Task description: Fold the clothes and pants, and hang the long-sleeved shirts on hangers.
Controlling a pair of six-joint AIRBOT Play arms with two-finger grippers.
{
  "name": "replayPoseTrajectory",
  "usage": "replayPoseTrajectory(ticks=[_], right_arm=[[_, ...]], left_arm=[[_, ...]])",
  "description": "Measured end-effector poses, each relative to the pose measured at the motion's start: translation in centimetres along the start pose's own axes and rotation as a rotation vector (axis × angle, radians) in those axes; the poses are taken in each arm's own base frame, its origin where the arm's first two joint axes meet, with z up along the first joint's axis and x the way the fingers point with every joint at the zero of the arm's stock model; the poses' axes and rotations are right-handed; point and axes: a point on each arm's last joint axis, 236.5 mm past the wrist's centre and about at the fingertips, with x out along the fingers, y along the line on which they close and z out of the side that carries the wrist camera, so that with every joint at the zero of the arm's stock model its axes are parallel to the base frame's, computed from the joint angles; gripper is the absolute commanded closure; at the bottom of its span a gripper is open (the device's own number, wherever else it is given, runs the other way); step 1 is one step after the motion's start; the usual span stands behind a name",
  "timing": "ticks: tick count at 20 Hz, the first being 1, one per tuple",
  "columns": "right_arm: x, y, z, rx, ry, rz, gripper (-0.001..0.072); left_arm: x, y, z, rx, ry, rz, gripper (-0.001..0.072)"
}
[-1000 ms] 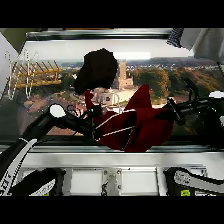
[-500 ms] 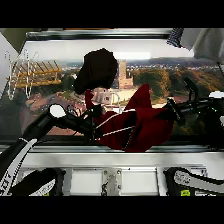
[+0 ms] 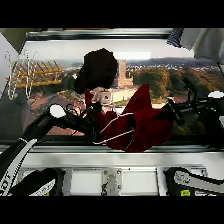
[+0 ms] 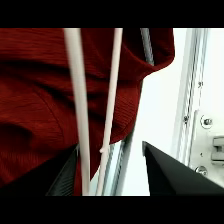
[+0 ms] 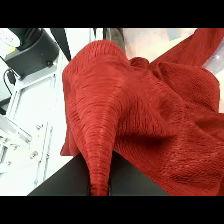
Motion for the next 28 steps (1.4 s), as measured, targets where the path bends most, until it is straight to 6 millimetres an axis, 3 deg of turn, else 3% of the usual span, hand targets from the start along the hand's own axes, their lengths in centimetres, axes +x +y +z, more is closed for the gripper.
replayPoseTrajectory(ticks=[4, 7, 15, 18, 22, 28], right_arm=[[0.0, -0.6, 0.0, -0.002, 0.0, -0.026, 0.0688], [0.0, -0.9, 1.0, -0.012, -0.041, -0.038, 0.0688], [-1.1, -1.7, 7.0, -0.033, -0.271, -0.109, 0.0689], [-1.7, -2.1, 8.9, -0.05, -0.31, -0.185, 0.0689], [-2.5, -2.0, 11.0, -0.072, -0.329, -0.289, 0.0689], [-3.3, -1.2, 13.0, -0.119, -0.342, -0.382, 0.0689]], left_arm=[[-1.2, 0.4, 0.1, -0.104, -0.006, 0.057, 0.0287], [-3.5, 1.4, 0.6, -0.206, -0.057, 0.138, 0.0288], [-12.6, 4.9, 2.4, -0.452, -0.335, 0.412, 0.0289], [-14.3, 5.1, 2.6, -0.527, -0.392, 0.473, 0.0289], [-12.7, 4.7, 2.1, -0.644, -0.352, 0.513, 0.0286], [-4.8, 3.6, 6.1, -0.761, -0.369, 0.426, 0.0286]])
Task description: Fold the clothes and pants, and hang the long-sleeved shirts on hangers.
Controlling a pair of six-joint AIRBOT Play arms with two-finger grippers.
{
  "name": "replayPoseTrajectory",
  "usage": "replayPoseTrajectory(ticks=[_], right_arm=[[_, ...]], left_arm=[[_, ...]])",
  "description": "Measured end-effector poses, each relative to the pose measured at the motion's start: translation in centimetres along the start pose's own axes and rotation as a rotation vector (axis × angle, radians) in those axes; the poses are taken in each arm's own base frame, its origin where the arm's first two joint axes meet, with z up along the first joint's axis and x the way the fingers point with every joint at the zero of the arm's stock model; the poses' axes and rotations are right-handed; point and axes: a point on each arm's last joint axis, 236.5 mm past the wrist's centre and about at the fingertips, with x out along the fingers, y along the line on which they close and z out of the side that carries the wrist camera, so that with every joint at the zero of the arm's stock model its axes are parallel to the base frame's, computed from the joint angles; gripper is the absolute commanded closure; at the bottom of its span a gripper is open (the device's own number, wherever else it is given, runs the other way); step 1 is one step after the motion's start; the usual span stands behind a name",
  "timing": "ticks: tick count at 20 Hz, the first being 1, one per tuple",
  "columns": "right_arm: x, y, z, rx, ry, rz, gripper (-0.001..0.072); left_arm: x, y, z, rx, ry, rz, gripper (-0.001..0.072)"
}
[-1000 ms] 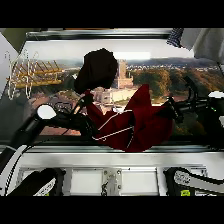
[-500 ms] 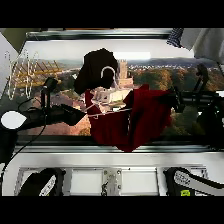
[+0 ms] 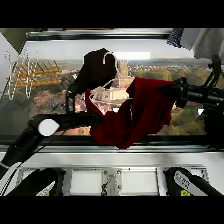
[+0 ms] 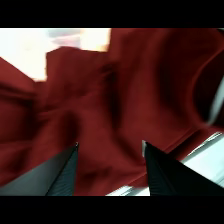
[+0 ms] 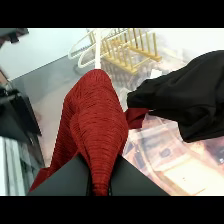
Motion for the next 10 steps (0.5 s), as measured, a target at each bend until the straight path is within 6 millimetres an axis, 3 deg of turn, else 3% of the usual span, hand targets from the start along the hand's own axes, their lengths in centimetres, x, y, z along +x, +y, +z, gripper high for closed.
replayPoseTrajectory(ticks=[5, 10], right_arm=[[-0.1, 0.0, 0.3, -0.011, -0.002, -0.017, 0.0688], [-0.1, -0.1, 0.4, -0.011, -0.003, -0.023, 0.0688]], left_arm=[[4.1, -5.0, 0.0, -0.126, -0.076, -0.096, 0.0287], [6.2, -7.7, -1.5, -0.178, -0.074, -0.147, 0.0288]])
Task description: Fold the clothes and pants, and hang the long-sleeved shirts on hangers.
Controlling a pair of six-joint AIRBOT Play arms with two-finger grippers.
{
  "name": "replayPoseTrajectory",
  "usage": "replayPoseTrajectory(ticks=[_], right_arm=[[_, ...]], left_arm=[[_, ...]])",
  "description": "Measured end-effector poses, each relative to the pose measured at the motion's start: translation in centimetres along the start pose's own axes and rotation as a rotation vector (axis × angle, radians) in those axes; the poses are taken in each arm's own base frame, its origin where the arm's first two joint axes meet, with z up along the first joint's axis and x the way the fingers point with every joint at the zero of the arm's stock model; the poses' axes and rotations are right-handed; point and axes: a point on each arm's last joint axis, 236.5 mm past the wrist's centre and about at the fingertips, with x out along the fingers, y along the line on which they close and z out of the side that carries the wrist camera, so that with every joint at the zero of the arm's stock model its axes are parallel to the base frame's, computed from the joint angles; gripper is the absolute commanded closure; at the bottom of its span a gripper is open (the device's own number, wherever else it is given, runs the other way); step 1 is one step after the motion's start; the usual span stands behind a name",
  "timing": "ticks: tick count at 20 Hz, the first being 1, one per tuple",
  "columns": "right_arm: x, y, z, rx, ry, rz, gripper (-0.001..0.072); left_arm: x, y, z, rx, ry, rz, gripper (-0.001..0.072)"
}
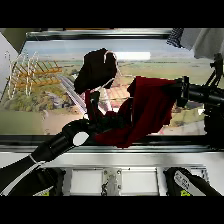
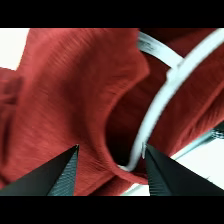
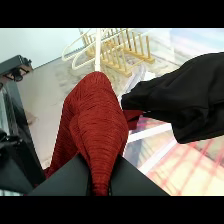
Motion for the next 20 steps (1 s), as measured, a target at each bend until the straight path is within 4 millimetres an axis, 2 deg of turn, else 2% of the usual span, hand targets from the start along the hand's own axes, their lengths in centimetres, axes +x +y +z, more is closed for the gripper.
replayPoseTrajectory(ticks=[2, 3, 5, 6, 9, 11, 15, 20], right_arm=[[0.0, 0.0, 0.0, 0.0, 0.0, 0.0, 0.0688], [0.0, 0.0, 0.0, 0.0, 0.0, 0.0, 0.0688], [0.0, 0.0, 0.0, 0.0, 0.0, 0.0, 0.0686], [0.0, 0.0, 0.0, 0.0, 0.0, 0.0, 0.0686], [0.0, 0.0, 0.0, 0.013, 0.0, 0.0, 0.0682], [0.0, 0.0, 0.0, 0.042, 0.0, 0.0, 0.0685], [0.0, 0.1, 0.5, 0.105, -0.017, 0.002, 0.0688], [0.6, 1.2, 2.9, 0.174, -0.107, 0.046, 0.069]], left_arm=[[1.0, -0.4, -0.8, -0.013, 0.014, -0.003, 0.0289], [1.4, -0.5, -1.1, -0.017, 0.022, -0.003, 0.0317], [2.3, -0.9, -1.3, -0.02, 0.03, -0.001, 0.0636], [2.6, -0.9, -1.3, -0.023, 0.033, 0.002, 0.0689], [2.9, 0.3, -1.1, -0.05, 0.063, 0.045, 0.069], [2.1, 1.9, -0.5, -0.059, 0.086, 0.093, 0.069], [-1.5, 4.6, 2.1, -0.035, 0.077, 0.181, 0.069], [-6.3, 7.3, 4.9, -0.033, 0.038, 0.262, 0.0689]])
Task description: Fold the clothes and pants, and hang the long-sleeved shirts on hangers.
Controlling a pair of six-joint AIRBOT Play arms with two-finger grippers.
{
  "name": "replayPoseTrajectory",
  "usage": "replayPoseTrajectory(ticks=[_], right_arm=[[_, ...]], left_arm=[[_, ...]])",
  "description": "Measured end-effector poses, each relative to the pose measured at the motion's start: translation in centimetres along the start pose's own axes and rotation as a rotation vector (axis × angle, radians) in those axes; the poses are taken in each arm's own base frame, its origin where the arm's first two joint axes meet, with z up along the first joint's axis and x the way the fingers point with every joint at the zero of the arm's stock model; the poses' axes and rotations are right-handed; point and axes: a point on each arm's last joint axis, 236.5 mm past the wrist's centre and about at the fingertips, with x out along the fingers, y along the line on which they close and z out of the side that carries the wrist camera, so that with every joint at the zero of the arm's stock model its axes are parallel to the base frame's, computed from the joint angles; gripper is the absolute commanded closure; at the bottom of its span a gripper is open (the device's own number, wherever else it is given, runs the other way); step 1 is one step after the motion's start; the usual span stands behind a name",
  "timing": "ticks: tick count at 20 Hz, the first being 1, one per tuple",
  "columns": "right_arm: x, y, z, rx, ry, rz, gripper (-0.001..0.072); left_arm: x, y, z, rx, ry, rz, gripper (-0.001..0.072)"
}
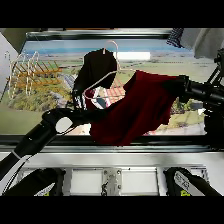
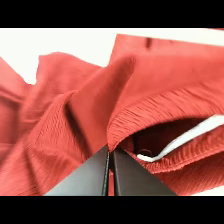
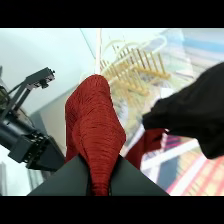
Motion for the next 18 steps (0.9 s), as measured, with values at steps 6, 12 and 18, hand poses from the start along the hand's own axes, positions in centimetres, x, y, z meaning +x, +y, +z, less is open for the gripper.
replayPoseTrajectory(ticks=[6, 12, 18], right_arm=[[2.4, 2.0, 1.0, 0.061, -0.046, 0.07, 0.069], [3.1, 2.6, 2.0, 0.094, -0.093, 0.095, 0.069], [3.2, 2.7, 2.1, 0.114, -0.094, 0.1, 0.069]], left_arm=[[-1.8, 3.2, 2.5, -0.033, -0.053, 0.056, 0.0689], [-3.1, 6.9, 4.9, -0.077, -0.091, 0.115, 0.069], [-4.1, 9.7, 6.2, -0.112, -0.114, 0.159, 0.069]])
